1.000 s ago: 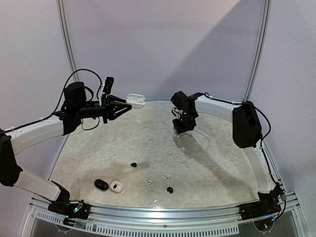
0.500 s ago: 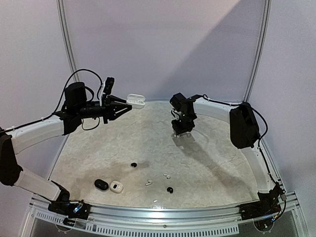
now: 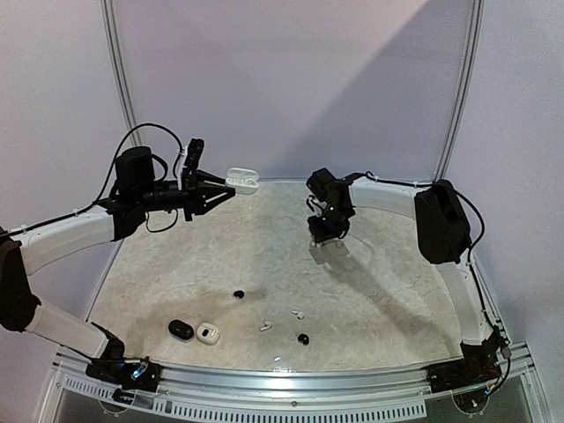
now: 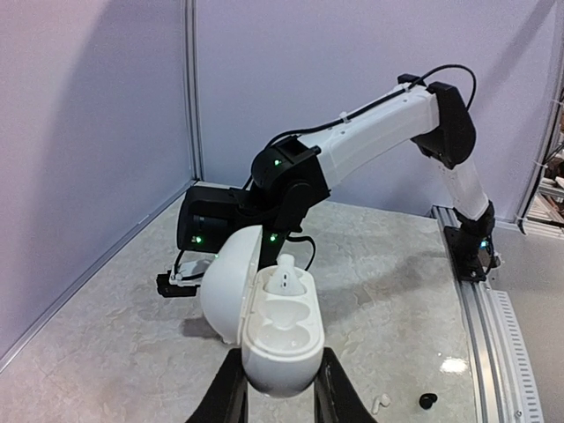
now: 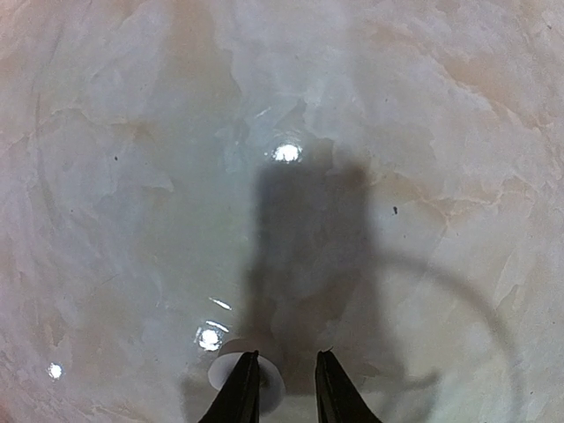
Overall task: Insert the wireless bluetooth earbuds into the charging case
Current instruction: Pick up the left earbud from the center of the board.
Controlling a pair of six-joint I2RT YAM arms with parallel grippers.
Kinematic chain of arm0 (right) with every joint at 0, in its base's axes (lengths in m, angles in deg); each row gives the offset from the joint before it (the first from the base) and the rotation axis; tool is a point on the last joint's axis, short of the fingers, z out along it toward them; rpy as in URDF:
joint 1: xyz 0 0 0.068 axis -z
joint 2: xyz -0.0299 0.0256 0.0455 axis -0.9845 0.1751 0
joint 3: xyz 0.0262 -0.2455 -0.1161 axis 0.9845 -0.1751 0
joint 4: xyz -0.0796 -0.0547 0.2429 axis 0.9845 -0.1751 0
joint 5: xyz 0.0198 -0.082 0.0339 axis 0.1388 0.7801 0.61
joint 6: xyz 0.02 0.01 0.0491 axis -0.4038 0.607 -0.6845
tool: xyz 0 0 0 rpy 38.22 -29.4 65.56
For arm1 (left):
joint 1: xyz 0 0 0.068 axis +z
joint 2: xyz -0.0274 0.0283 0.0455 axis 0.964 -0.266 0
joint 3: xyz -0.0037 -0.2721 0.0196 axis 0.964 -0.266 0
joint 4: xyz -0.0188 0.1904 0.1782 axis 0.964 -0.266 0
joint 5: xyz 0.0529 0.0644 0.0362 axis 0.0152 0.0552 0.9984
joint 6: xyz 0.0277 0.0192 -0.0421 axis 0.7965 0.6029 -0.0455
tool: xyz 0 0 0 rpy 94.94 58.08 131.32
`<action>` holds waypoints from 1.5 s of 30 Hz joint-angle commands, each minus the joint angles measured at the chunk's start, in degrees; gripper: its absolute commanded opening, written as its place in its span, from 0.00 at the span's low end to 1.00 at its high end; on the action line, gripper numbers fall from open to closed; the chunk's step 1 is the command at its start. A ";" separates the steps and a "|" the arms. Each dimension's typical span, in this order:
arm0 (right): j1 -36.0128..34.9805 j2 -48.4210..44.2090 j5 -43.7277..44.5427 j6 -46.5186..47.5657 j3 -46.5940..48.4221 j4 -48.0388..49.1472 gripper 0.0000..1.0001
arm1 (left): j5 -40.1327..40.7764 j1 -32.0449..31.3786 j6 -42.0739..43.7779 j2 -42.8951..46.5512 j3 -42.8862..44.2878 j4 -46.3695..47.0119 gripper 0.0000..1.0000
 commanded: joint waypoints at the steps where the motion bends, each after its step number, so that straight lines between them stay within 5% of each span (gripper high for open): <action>1: -0.96 -1.58 -3.24 0.40 -2.42 -2.65 0.22 | -0.49 0.53 1.26 -0.78 0.62 -0.43 0.00; 25: -1.81 -4.45 -8.09 -1.66 -8.30 1.19 0.20 | -0.26 0.52 2.59 0.11 -0.44 -0.69 0.00; 38: -1.99 -6.59 -9.35 -0.76 -10.19 2.95 0.07 | -0.24 0.48 3.31 0.16 -0.36 -1.46 0.00; 45: -1.97 -16.74 -9.49 4.88 -10.05 2.45 0.00 | -2.13 0.53 3.20 -0.06 0.29 -0.95 0.00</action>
